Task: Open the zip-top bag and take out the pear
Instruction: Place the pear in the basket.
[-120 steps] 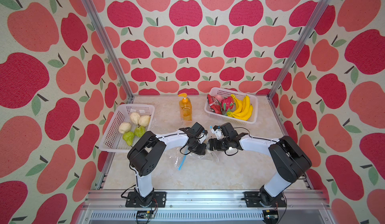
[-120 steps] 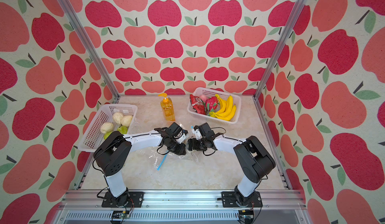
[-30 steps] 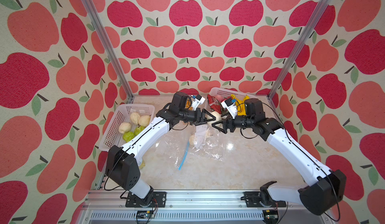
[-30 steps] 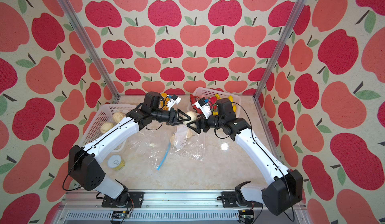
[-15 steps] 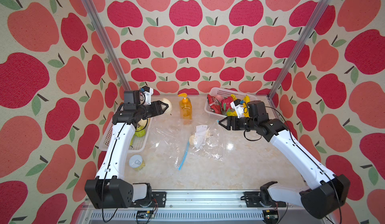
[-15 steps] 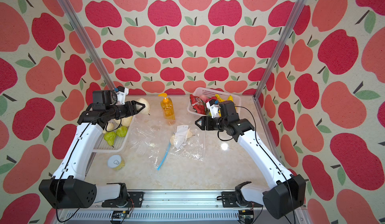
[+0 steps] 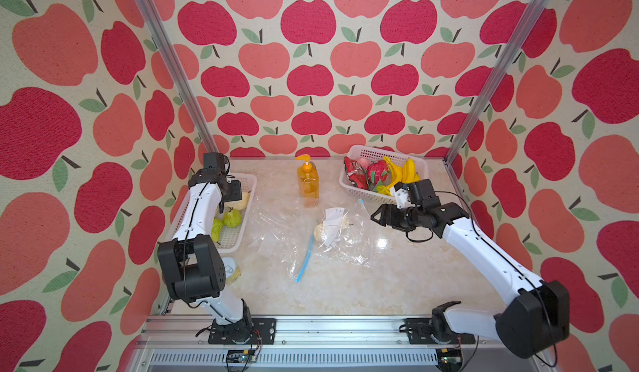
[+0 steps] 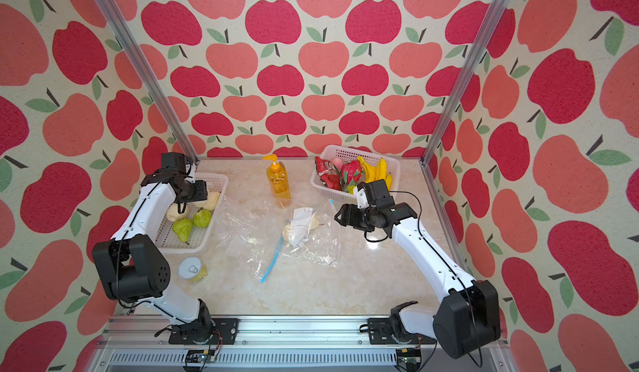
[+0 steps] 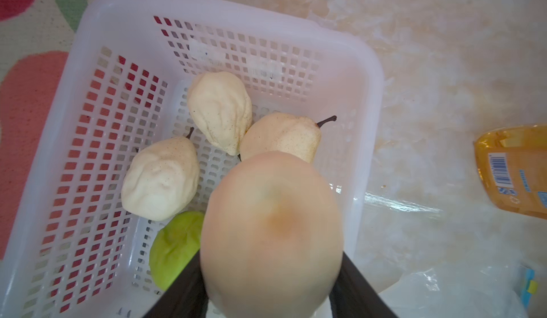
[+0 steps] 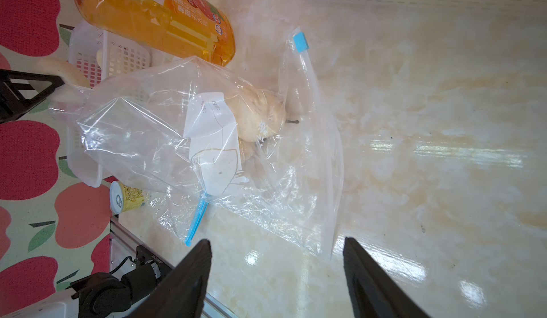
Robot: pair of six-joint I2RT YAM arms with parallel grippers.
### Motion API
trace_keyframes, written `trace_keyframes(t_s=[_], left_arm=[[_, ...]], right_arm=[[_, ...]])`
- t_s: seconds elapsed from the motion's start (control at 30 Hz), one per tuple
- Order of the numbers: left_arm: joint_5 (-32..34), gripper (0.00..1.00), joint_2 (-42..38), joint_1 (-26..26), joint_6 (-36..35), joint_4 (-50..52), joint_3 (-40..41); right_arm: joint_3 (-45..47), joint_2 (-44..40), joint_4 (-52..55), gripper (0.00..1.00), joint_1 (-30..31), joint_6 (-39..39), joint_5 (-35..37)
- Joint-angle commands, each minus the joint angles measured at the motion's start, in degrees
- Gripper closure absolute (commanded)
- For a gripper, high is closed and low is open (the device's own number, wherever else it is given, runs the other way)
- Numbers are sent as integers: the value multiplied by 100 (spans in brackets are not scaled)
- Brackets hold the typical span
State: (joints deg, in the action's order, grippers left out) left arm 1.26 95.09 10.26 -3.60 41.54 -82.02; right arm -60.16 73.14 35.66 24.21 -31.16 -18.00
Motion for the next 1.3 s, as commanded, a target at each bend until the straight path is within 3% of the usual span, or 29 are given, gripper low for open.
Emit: trace_keyframes(t_s=[0.0, 0.1, 0.2, 0.43, 0.53, 0.63, 0.77, 0.93, 1.13, 1.27], left_arm=[[394, 48, 143, 80, -293, -153, 53], [375, 29, 446, 86, -272, 20, -105], [156, 16, 489, 46, -268, 68, -200], [-534, 7, -253, -282, -192, 298, -451], [-1251, 8, -577, -515, -40, 618, -575], [-2124, 13, -793, -947, 211, 956, -526], [-2442, 22, -1233, -1924, 509, 712, 68], [-2910, 29, -1465, -2648, 1048, 311, 582], [-3567, 36, -1499, -3074, 1540, -620, 1306], [-3463, 40, -1236, -3307, 1704, -732, 1403]], right_arm=[[43, 37, 24, 26, -61, 81, -156], [-98, 133, 157, 23, -83, 124, -132], [-238, 230, 298, 16, -83, 161, -17], [-65, 261, 166, 15, -94, -27, 157], [28, 343, 131, 22, -108, -114, 101], [146, 378, 101, 35, -186, -195, 52], [473, 288, -60, 69, -404, -317, 59], [685, 478, -227, 77, -659, 47, -147], [767, 1074, -788, 81, -744, 771, -787], [857, 1407, -1306, 81, -742, 879, -827]])
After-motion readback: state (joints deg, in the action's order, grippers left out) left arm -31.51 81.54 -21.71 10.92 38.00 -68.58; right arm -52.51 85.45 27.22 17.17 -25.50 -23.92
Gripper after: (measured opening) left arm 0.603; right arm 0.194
